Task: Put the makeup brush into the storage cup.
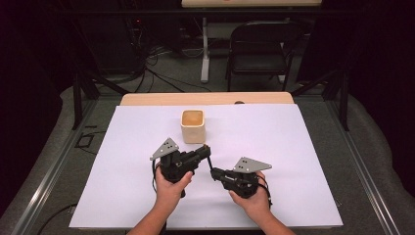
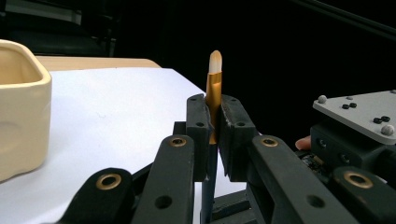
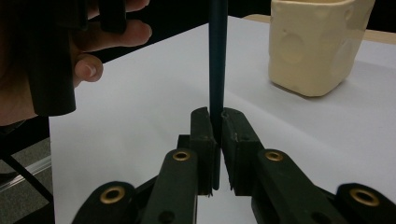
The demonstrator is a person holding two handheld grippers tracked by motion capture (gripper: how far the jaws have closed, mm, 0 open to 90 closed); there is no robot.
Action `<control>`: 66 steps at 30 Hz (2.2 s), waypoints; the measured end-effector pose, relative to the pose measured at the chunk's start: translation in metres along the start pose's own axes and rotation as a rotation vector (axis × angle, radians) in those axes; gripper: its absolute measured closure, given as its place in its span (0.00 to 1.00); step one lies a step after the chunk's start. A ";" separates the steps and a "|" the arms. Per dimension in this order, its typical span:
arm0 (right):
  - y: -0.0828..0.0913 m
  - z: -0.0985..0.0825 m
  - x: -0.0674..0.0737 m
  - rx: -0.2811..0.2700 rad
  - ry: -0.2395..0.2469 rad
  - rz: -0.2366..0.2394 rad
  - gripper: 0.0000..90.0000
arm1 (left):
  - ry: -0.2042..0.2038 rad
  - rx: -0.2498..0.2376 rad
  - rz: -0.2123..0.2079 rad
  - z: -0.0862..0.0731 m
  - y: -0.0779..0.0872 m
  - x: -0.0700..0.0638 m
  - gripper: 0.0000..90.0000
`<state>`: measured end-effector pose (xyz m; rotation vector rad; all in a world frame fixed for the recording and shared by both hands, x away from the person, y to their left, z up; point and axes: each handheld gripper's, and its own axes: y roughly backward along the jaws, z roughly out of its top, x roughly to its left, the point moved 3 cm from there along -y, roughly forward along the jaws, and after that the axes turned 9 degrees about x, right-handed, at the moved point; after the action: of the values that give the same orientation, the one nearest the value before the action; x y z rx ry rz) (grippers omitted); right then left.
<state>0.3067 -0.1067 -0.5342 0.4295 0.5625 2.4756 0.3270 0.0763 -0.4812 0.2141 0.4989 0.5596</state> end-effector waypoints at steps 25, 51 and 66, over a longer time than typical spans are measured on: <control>-0.005 -0.002 -0.002 -0.012 0.018 -0.035 0.47 | -0.021 0.003 0.027 0.000 0.004 0.004 0.92; -0.008 -0.006 -0.007 0.022 0.031 -0.076 0.40 | -0.090 0.018 0.099 0.003 0.003 0.007 0.92; -0.002 -0.010 -0.013 0.018 0.015 -0.087 0.41 | -0.168 0.019 0.156 0.003 -0.004 0.011 0.93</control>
<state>0.3135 -0.1156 -0.5465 0.3859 0.5970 2.3938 0.3388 0.0792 -0.4842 0.3173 0.3257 0.6832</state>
